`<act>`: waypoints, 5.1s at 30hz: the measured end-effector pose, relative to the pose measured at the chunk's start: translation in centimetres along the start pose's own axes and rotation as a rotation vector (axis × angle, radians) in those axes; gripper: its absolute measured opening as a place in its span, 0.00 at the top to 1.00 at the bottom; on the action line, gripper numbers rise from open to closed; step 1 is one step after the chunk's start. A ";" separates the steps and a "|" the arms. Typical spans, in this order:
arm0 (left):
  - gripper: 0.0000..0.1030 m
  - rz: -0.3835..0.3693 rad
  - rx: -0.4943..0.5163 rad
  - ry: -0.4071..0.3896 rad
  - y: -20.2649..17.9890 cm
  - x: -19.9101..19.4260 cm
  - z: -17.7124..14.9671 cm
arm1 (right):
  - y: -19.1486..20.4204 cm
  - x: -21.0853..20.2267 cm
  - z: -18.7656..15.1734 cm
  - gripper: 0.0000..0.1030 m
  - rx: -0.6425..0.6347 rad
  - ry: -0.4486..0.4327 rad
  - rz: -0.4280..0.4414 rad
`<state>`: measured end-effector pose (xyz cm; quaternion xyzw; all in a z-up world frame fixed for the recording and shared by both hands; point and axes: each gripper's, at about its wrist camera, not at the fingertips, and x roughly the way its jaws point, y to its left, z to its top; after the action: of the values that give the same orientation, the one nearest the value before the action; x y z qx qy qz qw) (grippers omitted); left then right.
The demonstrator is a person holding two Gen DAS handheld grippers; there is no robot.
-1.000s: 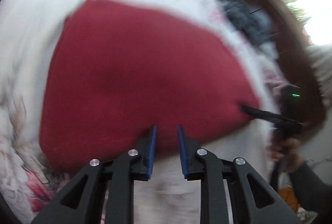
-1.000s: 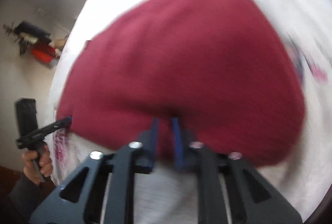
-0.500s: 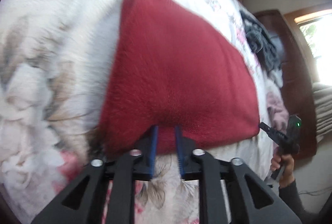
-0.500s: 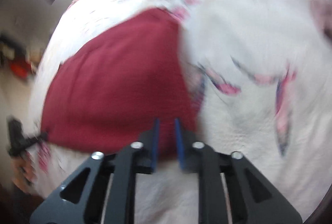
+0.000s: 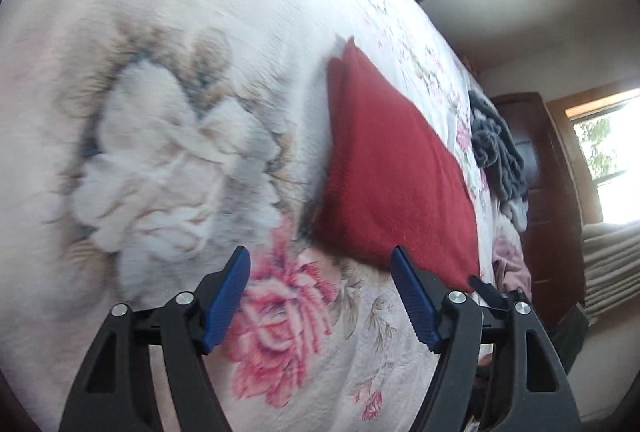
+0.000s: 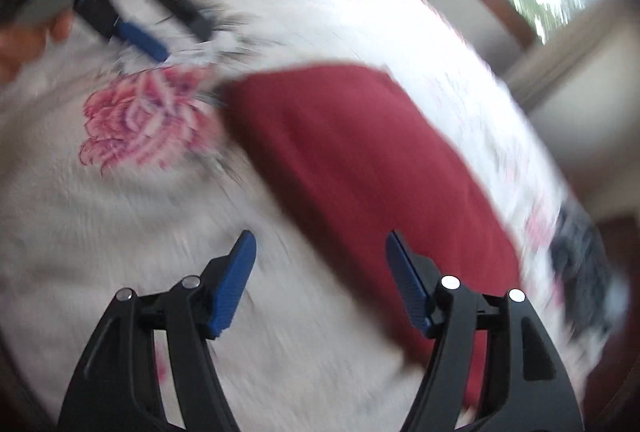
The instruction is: Fold small clothes
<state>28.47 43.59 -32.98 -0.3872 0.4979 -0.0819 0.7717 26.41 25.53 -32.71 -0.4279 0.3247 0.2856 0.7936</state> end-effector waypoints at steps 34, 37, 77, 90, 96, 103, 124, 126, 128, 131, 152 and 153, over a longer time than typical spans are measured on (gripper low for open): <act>0.21 -0.383 -0.194 0.101 1.6 6.0 13.3 | -1.0 8.3 8.5 0.84 -0.074 -0.007 -0.221; 0.21 -0.398 -0.236 0.189 1.2 10.4 16.1 | -1.9 7.7 8.7 0.84 -0.036 -0.009 -0.207; 0.83 0.017 0.099 0.518 -11.1 20.7 20.7 | -6.9 5.1 8.8 0.84 0.251 -0.052 -0.095; 0.84 0.066 0.205 0.486 -18.5 17.5 21.5 | -10.5 1.4 8.7 0.84 0.341 -0.074 -0.094; 0.84 0.105 0.248 0.467 -22.1 16.6 21.2 | -12.1 -0.2 7.8 0.84 0.406 -0.103 -0.079; 0.84 0.157 0.307 0.458 -26.3 16.4 20.4 | -14.8 -1.9 5.8 0.84 0.485 -0.139 -0.072; 0.84 0.316 0.496 0.451 -38.0 20.6 12.9 | -20.9 -3.9 -7.0 0.85 0.836 -0.285 0.047; 0.84 0.325 0.500 0.456 -38.5 21.4 12.4 | -21.2 -3.7 -8.0 0.85 0.859 -0.290 0.058; 0.84 0.339 0.502 0.462 -39.0 22.7 11.8 | -21.5 -3.4 -8.8 0.85 0.879 -0.295 0.069; 0.84 0.355 0.497 0.465 -39.6 24.0 11.4 | -22.4 -2.8 -10.2 0.85 0.938 -0.299 0.094; 0.84 0.443 0.556 0.509 -42.6 29.8 8.6 | -24.4 -1.5 -15.3 0.85 1.035 -0.262 0.098; 0.84 0.446 0.559 0.510 -42.7 29.9 8.5 | -24.4 -1.4 -15.5 0.85 1.040 -0.261 0.099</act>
<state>61.29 3.33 -23.37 -0.0138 0.7025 -0.1380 0.6980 39.18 0.41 -26.11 0.0763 0.3418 0.1752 0.9201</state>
